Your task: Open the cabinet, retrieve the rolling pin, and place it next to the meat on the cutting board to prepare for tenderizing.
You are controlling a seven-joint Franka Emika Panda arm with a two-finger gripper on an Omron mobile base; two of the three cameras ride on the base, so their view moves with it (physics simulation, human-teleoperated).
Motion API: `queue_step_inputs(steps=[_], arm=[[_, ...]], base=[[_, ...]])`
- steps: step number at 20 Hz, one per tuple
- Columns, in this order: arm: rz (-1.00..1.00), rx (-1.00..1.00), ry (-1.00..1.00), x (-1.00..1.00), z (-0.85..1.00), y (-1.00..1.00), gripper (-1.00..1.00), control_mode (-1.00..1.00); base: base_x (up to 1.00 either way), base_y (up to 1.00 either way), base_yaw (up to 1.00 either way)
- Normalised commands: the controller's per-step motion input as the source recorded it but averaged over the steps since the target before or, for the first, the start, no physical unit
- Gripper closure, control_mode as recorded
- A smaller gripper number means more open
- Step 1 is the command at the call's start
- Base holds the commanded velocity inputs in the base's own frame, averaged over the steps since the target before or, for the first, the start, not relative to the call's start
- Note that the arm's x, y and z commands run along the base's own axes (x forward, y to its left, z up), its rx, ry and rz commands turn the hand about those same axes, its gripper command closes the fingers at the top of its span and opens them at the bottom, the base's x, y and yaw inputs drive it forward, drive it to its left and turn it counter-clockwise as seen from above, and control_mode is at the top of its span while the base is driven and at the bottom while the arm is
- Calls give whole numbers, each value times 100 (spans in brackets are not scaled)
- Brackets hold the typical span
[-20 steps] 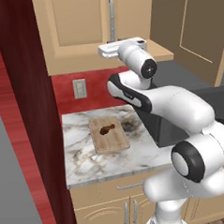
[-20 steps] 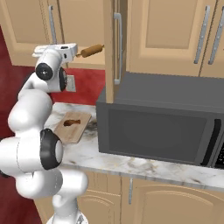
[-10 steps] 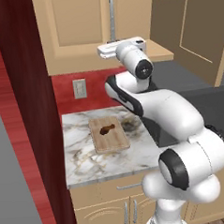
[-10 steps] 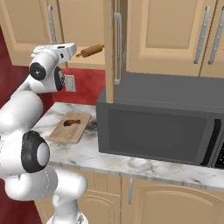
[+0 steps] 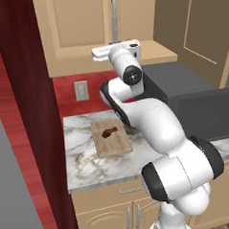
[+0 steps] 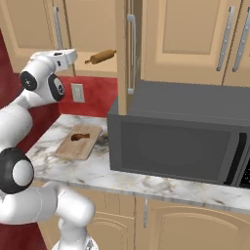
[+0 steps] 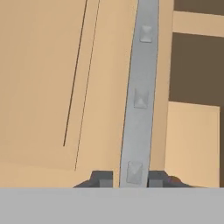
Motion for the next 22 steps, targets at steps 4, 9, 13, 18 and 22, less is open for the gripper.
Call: queue_step_inputs(steps=[4, 9, 13, 18, 22], arm=[[0, -3, -3, -35, 0, 41, 100, -100], [2, 0, -6, -67, 0, 45, 100, -100], [6, 0, -4, -80, 0, 50, 100, -100], [7, 0, -2, -78, 0, 50, 100, -100], [6, 1, 0, -72, 0, 47, 100, -100]], base=[[0, 0, 0], [0, 0, 0], [0, 0, 0], [0, 0, 0], [0, 0, 0]])
